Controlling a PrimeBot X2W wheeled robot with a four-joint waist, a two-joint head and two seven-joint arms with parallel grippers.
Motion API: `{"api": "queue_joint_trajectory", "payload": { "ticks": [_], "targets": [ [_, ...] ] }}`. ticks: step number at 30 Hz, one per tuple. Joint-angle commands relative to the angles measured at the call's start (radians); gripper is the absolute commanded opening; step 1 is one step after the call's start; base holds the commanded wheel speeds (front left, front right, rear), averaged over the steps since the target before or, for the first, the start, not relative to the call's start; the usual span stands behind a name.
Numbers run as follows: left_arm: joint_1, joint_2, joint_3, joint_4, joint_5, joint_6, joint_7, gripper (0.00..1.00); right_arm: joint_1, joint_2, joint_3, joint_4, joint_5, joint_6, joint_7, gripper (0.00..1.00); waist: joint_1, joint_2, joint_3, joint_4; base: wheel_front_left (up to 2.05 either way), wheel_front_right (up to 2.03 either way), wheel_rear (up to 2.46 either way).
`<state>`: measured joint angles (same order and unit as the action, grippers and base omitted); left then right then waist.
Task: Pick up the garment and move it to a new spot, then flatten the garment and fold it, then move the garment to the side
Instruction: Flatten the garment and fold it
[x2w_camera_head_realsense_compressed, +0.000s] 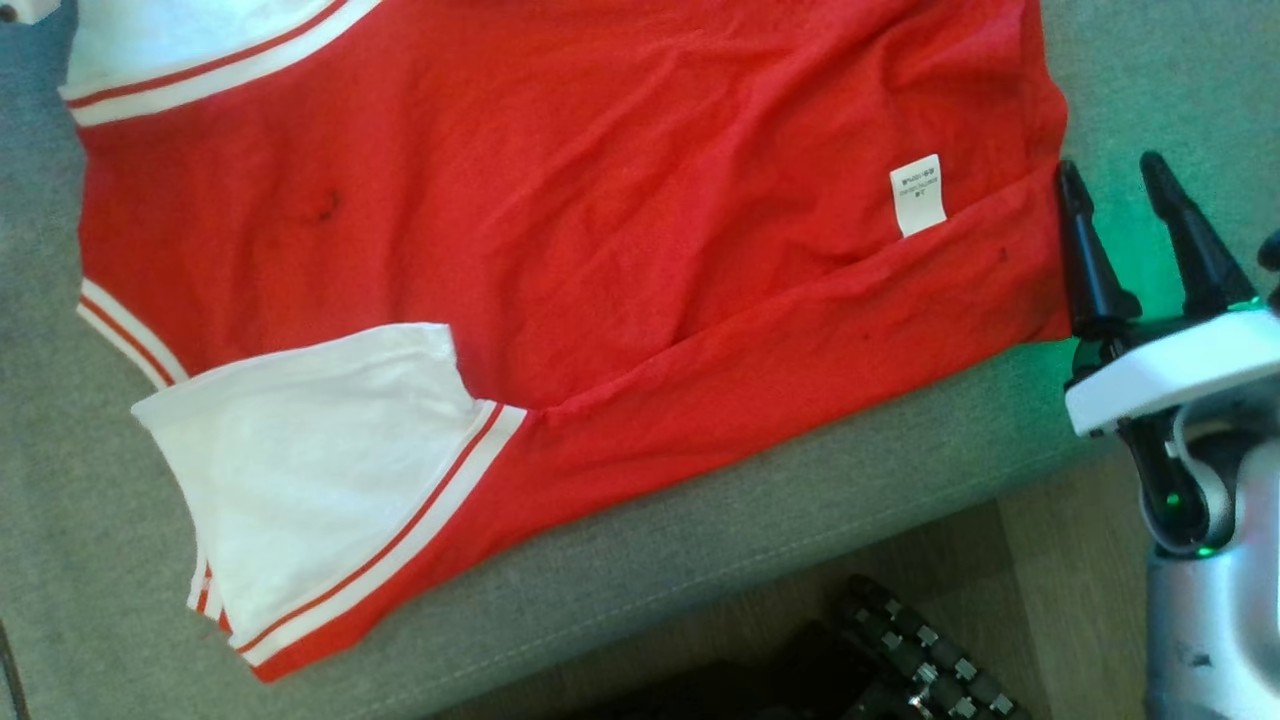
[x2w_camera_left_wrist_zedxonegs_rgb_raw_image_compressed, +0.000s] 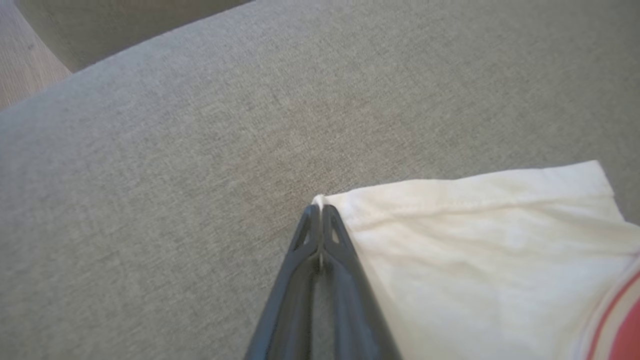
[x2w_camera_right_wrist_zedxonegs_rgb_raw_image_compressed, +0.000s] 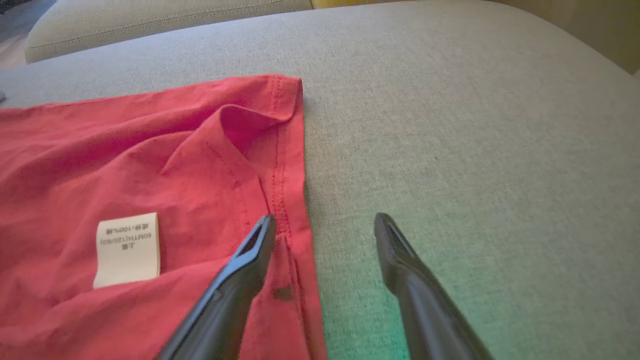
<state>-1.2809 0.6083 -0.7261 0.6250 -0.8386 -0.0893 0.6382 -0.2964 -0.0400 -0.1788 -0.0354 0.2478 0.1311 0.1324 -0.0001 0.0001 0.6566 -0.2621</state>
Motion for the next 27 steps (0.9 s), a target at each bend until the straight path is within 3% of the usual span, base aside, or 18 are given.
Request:
{"api": "queue_joint_trajectory", "payload": {
  "ticks": [1,8,17,27],
  "targets": [
    [0.02,0.041,0.014,-0.006,0.004,-0.001,-0.006,0.0,-0.017,-0.01,0.021,-0.033,0.006,0.0,0.004,1.0,0.0001,-0.0001,0.002,-0.002,0.0,0.0,0.0],
    [0.015,0.029,0.021,-0.015,0.009,-0.012,-0.096,0.0,-0.09,-0.01,0.023,0.016,0.045,0.0,-0.001,1.0,0.0001,-0.0001,-0.009,0.006,0.0,0.0,0.0],
    [0.001,0.012,0.011,-0.01,0.002,-0.03,-0.156,0.0,-0.334,-0.01,0.045,0.228,0.126,0.0,0.077,1.0,0.0001,-0.0001,-0.034,0.036,0.0,0.0,0.0],
    [-0.01,-0.015,-0.013,-0.013,0.006,-0.038,-0.241,0.0,-0.522,-0.01,-0.002,0.454,-0.057,0.0,0.144,1.0,0.0001,-0.0001,-0.045,0.074,0.0,0.0,0.0]
  ]
}}
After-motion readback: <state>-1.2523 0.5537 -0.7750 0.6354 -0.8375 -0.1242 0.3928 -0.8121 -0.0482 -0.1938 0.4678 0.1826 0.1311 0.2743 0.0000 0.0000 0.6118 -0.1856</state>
